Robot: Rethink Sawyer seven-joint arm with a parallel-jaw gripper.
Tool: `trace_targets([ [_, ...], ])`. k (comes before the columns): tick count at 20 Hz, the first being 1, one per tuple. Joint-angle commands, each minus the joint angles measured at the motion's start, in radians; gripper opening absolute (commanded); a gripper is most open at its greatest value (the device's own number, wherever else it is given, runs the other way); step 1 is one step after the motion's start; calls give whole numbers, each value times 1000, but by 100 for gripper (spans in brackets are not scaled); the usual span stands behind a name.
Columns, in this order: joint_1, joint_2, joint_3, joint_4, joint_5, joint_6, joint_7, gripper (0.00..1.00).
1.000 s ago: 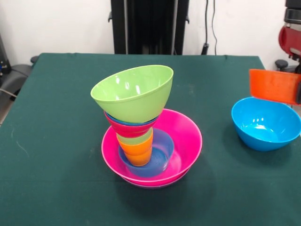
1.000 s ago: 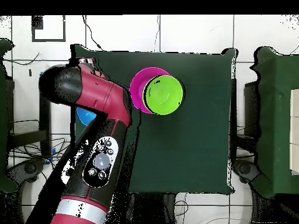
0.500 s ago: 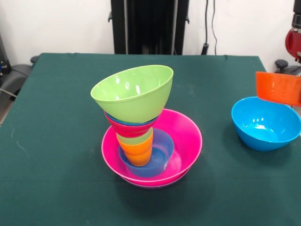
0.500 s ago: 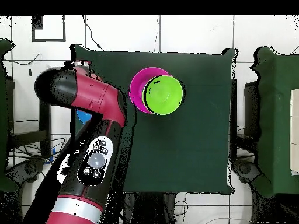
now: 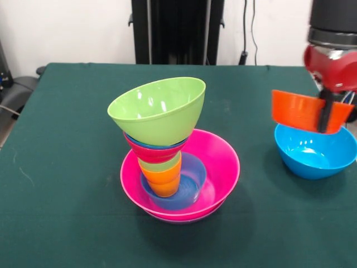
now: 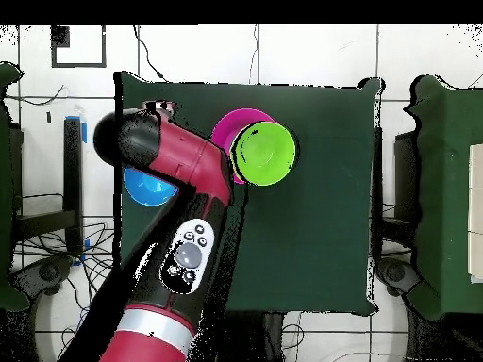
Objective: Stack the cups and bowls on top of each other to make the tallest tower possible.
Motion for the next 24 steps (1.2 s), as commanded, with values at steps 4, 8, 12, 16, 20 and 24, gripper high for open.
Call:
trace_targets([
  [4,-52,-12,170,185,-36,-85,13,0],
  [8,-38,-19,169,197,-33,-79,40,0],
  [12,-15,-20,160,201,-26,-77,71,0],
  [16,11,-27,152,205,-16,-65,101,0],
  [20,31,-34,144,206,-7,-50,122,0],
  [24,45,-32,145,206,7,-55,137,0],
])
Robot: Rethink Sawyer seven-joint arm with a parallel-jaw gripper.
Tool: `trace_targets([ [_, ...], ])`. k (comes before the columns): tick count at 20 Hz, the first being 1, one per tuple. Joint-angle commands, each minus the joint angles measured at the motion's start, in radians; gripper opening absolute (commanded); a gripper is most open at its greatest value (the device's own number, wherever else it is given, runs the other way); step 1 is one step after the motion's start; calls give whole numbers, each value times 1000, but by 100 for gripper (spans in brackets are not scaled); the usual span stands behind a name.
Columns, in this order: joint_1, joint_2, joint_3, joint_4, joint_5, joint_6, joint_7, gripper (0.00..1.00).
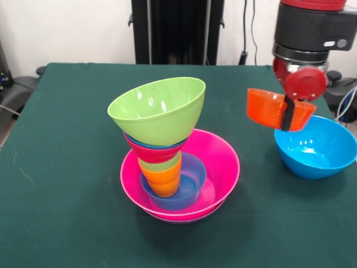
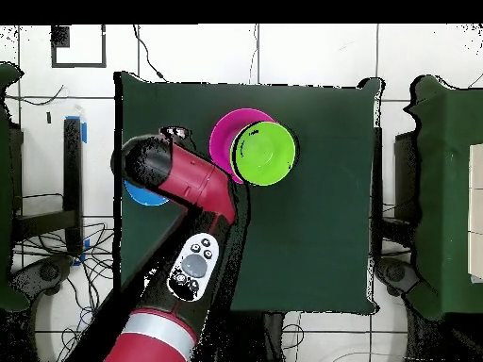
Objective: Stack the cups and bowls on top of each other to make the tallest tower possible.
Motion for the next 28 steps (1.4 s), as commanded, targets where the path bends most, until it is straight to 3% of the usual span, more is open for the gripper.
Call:
trace_targets([
  [1,35,-24,130,75,15,-5,141,0],
  [11,55,0,142,56,40,-32,155,0],
  [19,22,-10,178,95,29,-81,103,0],
  [28,22,-24,197,133,38,-110,130,0],
])
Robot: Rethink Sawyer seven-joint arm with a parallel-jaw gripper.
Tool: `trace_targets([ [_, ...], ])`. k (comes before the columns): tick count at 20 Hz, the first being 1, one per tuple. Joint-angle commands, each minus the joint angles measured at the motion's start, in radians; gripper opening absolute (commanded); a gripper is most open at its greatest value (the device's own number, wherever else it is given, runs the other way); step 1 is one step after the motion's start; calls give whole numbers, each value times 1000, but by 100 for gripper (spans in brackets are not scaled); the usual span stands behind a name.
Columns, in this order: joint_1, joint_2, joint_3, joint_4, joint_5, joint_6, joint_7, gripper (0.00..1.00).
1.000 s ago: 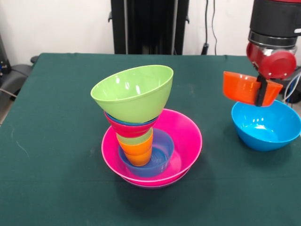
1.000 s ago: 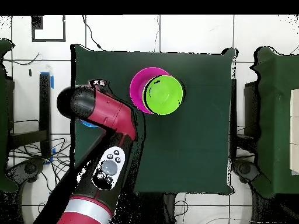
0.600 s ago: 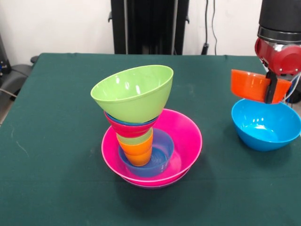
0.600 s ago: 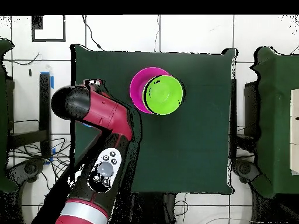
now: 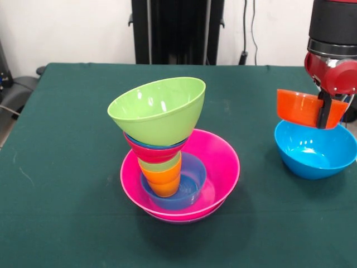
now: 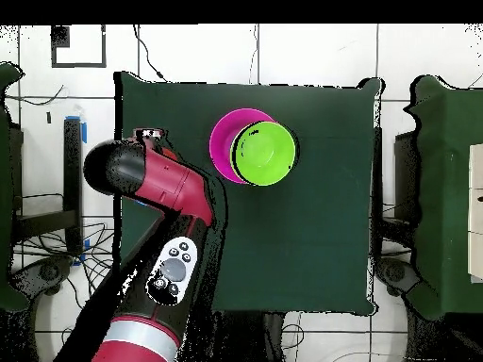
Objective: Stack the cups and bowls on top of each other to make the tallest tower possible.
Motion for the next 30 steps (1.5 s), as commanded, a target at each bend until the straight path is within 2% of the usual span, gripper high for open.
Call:
trace_targets([
  [1,-14,0,145,117,30,-55,136,0],
  [12,19,-40,131,162,49,-46,176,0],
  [15,11,-40,139,172,55,-60,171,0],
  [21,42,-15,119,140,74,-62,210,0],
  [30,34,-10,139,147,101,-100,186,0],
])
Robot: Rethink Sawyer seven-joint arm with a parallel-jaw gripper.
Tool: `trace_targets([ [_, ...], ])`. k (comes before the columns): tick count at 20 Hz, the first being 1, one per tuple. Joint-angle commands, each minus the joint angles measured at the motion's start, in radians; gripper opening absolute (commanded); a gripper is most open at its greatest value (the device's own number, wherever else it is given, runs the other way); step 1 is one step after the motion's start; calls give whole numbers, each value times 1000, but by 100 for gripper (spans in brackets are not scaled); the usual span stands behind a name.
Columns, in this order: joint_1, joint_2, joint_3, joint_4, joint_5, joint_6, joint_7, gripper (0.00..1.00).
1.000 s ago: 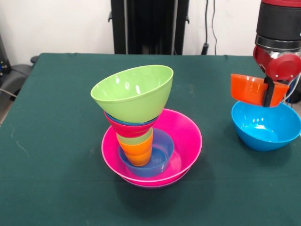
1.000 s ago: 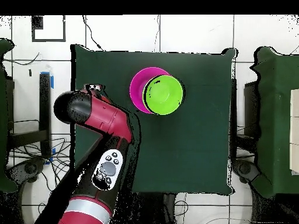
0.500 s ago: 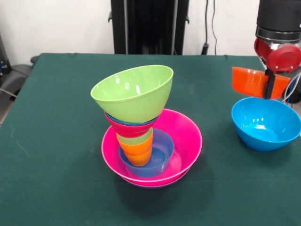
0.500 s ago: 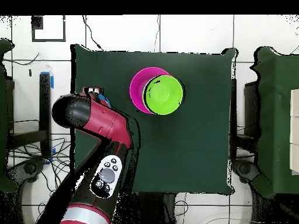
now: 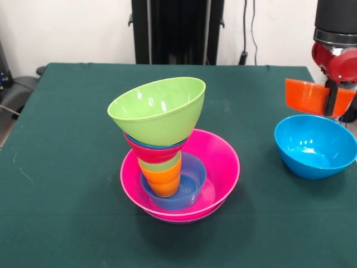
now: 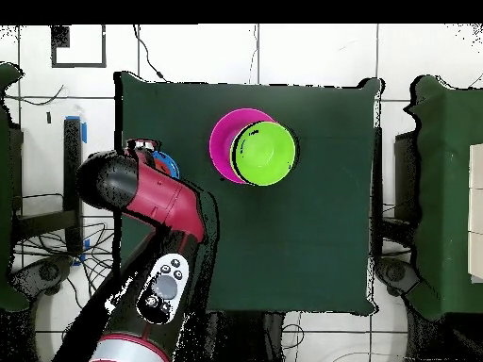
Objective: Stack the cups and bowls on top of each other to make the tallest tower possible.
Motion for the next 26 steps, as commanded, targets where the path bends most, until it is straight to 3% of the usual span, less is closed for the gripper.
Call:
trace_targets([
  [1,0,34,129,62,43,-75,183,0],
  [9,-21,19,165,97,42,-116,134,0],
  [22,-26,2,195,141,45,-153,141,0],
  [26,0,6,180,127,51,-137,170,0],
])
